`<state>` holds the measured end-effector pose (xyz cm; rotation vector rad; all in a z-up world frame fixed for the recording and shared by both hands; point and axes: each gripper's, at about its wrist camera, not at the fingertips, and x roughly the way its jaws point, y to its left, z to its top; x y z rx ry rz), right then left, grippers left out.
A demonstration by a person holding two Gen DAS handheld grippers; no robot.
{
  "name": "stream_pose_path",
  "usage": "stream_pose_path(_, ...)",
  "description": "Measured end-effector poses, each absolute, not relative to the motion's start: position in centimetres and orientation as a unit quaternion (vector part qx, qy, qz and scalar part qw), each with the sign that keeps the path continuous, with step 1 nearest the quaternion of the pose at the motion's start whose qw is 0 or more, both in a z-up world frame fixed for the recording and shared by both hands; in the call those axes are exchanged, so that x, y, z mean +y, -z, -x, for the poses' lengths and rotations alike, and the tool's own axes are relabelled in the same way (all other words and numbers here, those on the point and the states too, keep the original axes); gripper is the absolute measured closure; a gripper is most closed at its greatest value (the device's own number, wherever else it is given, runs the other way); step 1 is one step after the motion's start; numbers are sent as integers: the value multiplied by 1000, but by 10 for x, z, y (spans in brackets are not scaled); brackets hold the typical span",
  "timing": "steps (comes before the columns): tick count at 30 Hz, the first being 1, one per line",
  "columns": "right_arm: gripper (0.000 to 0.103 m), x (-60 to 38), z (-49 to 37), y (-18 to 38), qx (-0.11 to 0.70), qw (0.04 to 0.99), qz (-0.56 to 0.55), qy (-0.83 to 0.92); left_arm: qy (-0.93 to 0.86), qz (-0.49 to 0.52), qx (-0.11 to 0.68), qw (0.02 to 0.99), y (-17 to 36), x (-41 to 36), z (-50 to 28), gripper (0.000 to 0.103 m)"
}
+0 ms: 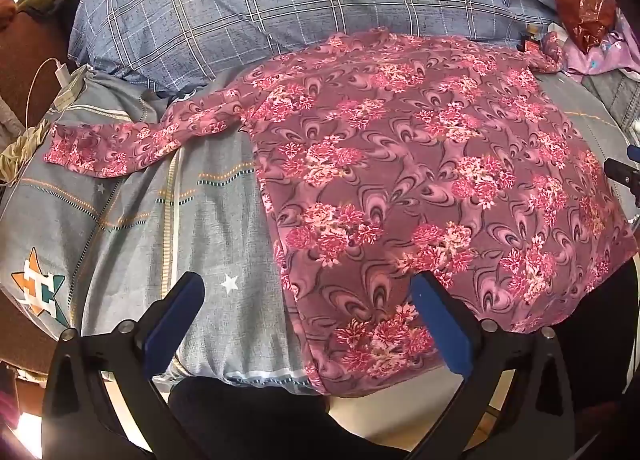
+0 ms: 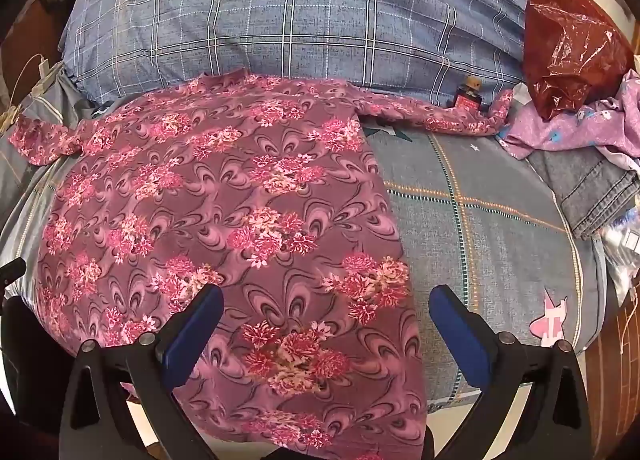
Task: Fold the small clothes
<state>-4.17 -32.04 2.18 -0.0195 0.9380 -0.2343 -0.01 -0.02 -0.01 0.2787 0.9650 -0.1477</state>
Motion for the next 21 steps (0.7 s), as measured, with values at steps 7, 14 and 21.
stream_pose_path(7, 0, -320, 41, -20, 452, 885, 7, 112, 71, -131, 464, 873, 0, -2, 0, 0)
stream_pose_path(14, 0, -320, 41, -19, 453, 884, 6, 112, 73, -134, 465, 872, 4, -7, -1, 0)
stream_pose_path(21, 0, -321, 41, -18, 454, 884, 4, 112, 74, -139, 461, 873, 3, -7, -1, 0)
